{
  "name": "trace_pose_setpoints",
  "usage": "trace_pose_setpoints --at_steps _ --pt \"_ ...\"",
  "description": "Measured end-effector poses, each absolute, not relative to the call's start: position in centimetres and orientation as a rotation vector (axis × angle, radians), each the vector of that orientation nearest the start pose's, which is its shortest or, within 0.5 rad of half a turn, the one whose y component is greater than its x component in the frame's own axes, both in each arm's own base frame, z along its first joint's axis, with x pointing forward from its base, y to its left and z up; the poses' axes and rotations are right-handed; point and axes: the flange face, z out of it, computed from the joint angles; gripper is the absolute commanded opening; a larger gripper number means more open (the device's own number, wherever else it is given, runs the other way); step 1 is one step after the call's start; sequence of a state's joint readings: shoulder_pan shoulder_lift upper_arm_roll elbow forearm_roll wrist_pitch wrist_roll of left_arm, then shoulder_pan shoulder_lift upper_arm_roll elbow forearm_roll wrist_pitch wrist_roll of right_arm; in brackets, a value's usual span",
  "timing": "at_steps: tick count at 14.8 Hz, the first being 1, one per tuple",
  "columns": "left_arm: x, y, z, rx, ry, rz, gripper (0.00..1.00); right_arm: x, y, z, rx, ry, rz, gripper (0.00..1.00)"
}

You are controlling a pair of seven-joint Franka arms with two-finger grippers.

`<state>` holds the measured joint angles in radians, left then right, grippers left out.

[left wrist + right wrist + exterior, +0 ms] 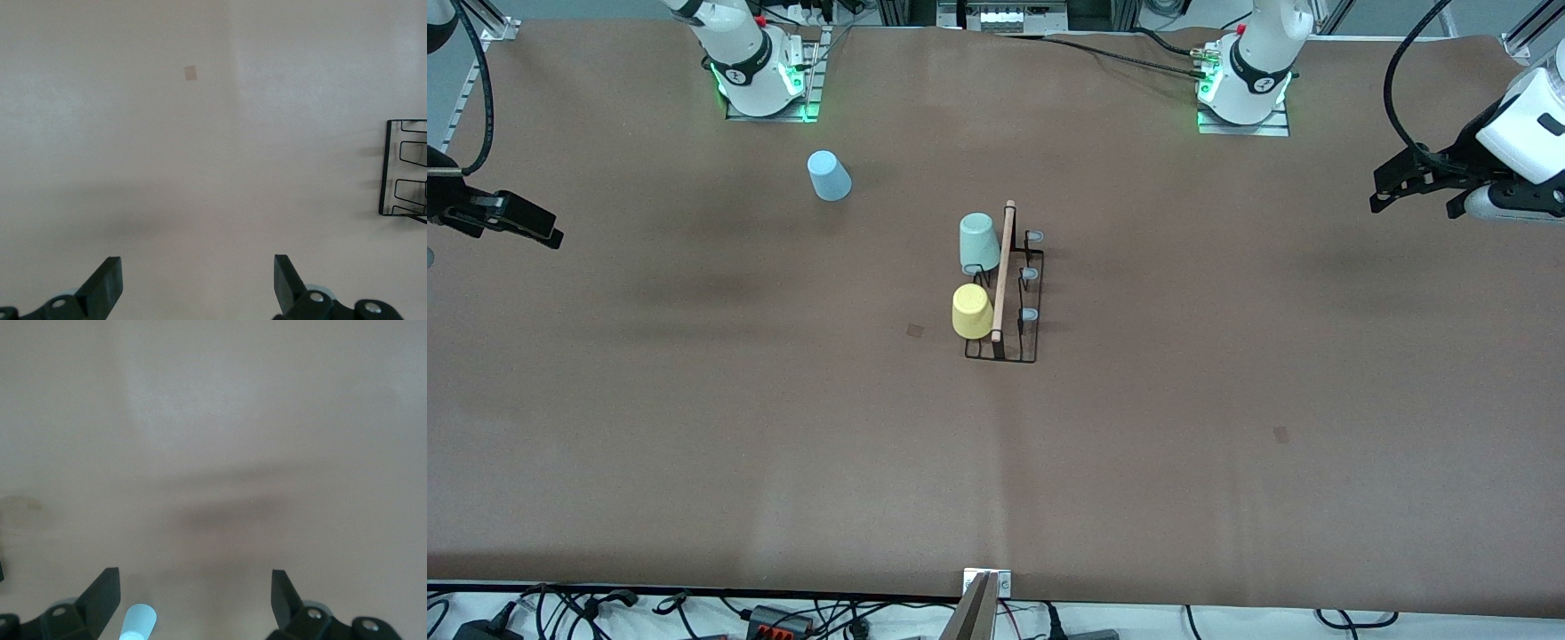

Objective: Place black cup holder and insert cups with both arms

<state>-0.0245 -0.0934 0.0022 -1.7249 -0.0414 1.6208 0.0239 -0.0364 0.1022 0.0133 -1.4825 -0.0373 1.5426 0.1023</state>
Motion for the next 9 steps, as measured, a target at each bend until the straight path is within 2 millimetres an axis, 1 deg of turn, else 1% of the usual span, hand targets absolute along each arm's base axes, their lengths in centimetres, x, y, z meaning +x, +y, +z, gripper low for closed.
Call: trace_pose_setpoints --at_steps 9 --pt "52.76 -1.60 60.65 -3.182 0.070 0.017 1.00 58.45 -2.03 60.18 -3.170 0.206 0.073 1.00"
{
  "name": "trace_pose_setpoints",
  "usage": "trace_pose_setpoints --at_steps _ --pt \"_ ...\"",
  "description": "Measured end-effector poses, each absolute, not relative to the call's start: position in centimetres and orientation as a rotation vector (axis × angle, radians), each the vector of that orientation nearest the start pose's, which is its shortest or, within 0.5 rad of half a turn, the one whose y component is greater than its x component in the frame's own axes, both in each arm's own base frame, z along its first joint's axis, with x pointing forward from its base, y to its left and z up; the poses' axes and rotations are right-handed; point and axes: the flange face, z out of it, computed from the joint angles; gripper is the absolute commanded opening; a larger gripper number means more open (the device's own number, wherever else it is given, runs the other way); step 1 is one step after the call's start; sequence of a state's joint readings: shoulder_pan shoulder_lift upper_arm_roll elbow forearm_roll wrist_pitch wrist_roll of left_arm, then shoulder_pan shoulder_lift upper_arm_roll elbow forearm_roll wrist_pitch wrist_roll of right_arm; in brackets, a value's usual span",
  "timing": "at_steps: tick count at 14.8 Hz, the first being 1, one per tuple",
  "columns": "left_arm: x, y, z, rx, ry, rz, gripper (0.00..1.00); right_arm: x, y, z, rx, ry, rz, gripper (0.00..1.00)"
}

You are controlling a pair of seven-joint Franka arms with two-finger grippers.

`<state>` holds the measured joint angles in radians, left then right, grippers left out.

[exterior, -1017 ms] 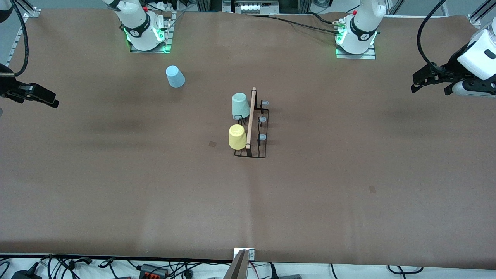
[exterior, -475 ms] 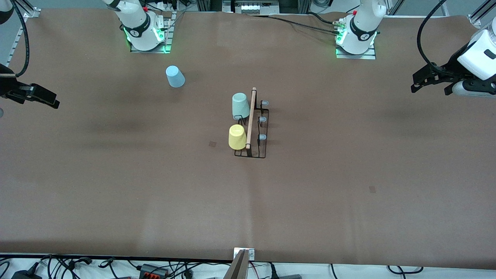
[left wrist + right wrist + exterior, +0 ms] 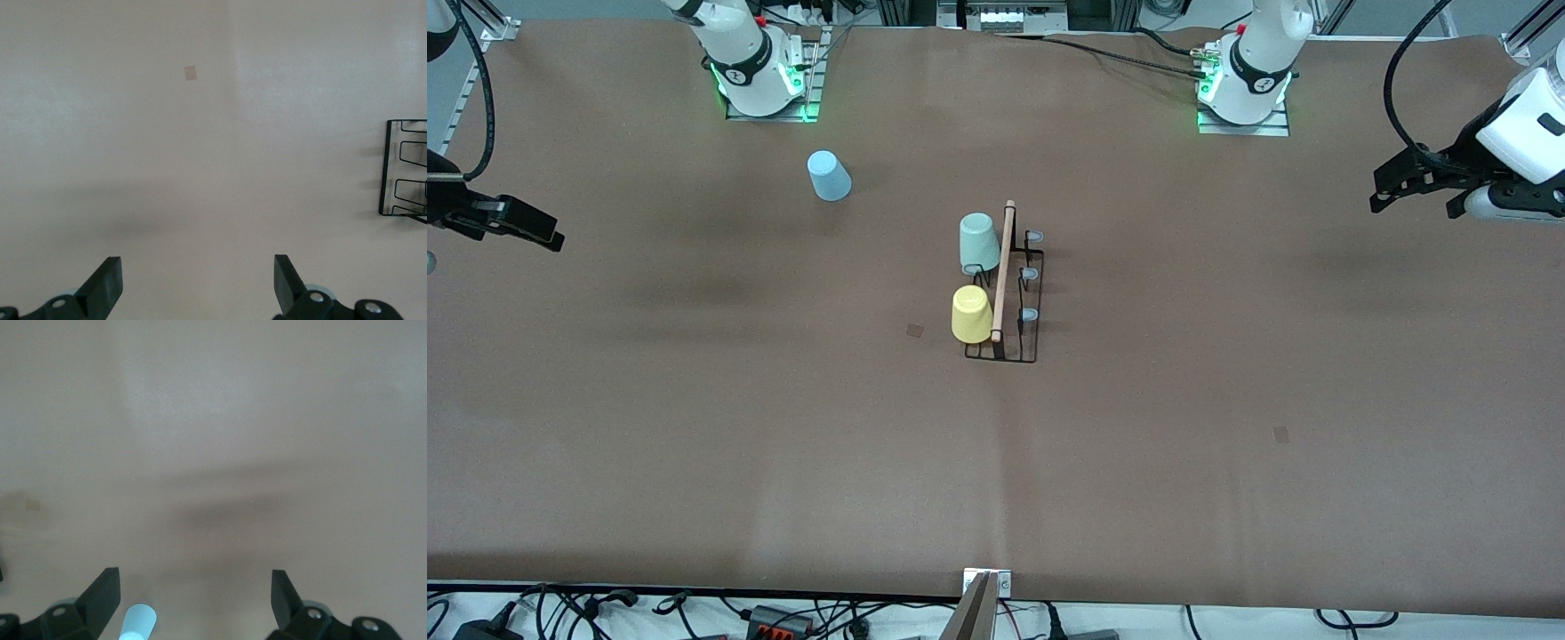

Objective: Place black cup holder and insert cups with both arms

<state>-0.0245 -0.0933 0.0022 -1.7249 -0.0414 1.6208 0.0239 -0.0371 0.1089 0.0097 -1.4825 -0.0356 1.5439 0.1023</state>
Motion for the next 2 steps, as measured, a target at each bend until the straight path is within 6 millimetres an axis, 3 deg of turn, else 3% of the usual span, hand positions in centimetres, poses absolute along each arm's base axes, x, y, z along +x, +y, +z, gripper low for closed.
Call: trace_pose_setpoints --at_steps 2 --pt "52.76 -1.60 60.65 -3.182 0.070 0.017 1.00 58.45 -2.05 60.18 -3.170 0.207 0.073 1.00"
